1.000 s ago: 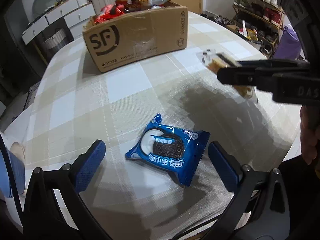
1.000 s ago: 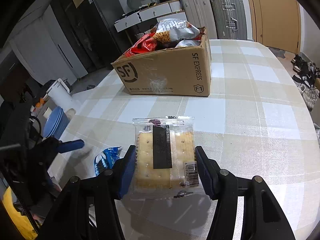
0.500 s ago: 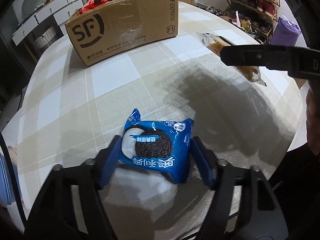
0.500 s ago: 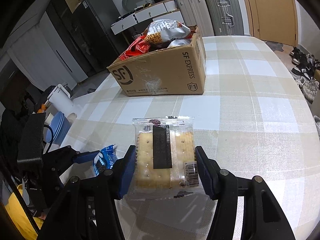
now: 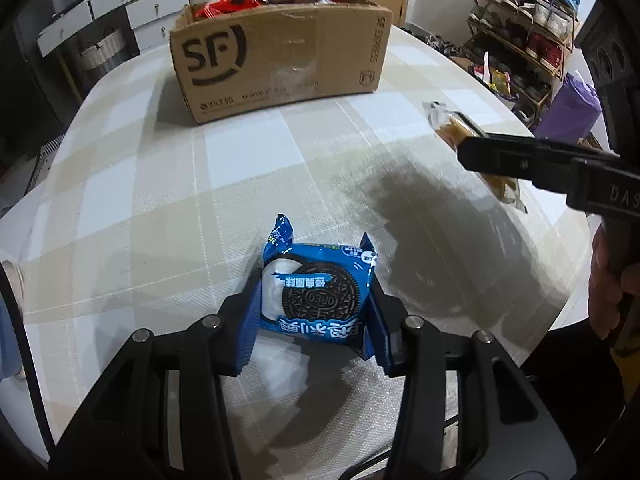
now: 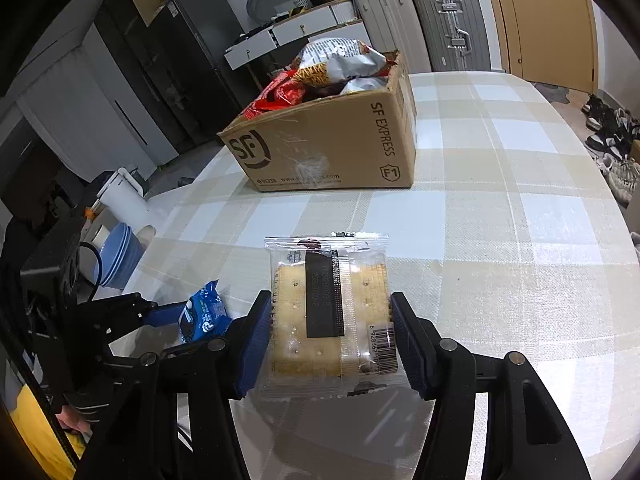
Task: Organize snacks
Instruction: 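Carry the cracker pack with the right tool while the left tool carries the cookie pack to the box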
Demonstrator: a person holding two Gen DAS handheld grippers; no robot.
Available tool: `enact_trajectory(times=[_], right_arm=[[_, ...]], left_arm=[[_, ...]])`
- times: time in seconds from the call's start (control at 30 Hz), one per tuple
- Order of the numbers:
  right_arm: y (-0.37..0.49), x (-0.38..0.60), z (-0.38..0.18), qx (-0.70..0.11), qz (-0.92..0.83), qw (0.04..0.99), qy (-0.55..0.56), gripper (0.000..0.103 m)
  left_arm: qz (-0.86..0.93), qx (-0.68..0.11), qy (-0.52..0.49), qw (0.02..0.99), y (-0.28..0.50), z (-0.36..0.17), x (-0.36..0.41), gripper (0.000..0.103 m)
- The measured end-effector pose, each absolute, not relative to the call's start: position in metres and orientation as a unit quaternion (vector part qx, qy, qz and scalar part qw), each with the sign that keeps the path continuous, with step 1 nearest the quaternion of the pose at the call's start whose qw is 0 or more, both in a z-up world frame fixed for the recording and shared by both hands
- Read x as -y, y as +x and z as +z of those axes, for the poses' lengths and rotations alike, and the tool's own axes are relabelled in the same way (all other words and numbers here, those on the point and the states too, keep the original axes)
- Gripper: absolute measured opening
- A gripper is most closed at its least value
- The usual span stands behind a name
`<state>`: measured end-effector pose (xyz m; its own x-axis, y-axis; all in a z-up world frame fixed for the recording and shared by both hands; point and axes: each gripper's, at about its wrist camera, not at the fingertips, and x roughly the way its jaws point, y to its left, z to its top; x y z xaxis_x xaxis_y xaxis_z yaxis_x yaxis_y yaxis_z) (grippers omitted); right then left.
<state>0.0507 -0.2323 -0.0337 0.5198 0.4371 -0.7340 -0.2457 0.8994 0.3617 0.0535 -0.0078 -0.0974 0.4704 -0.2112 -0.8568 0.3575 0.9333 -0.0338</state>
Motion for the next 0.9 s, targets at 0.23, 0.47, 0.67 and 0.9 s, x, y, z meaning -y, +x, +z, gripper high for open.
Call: enact_trajectory(times=[0.23, 0.47, 0.67, 0.9], right_arm=[[0.047, 0.229, -0.028, -0.435, 0.216, 0.866, 0.118, 0.058], [0.043, 0.231, -0.019, -0.415, 0.231, 0.866, 0.153, 0.058], [0.042, 0.245, 0.017, -0.362, 0.244, 0.876, 0.203, 0.058], [0.078, 0.254, 0.062, -0.344, 0.244, 0.88, 0.221, 0.058]], left_arm=[[-0.169, -0.47, 0.046, 0.865, 0.049, -0.082, 0.0, 0.044], [-0.173, -0.447, 0.004, 0.878, 0.043, -0.059, -0.015, 0.044], [-0.17, -0.437, -0.05, 0.882, 0.052, -0.031, -0.034, 0.044], [-0.173, -0.404, -0.074, 0.895, 0.079, 0.021, -0.048, 0.044]])
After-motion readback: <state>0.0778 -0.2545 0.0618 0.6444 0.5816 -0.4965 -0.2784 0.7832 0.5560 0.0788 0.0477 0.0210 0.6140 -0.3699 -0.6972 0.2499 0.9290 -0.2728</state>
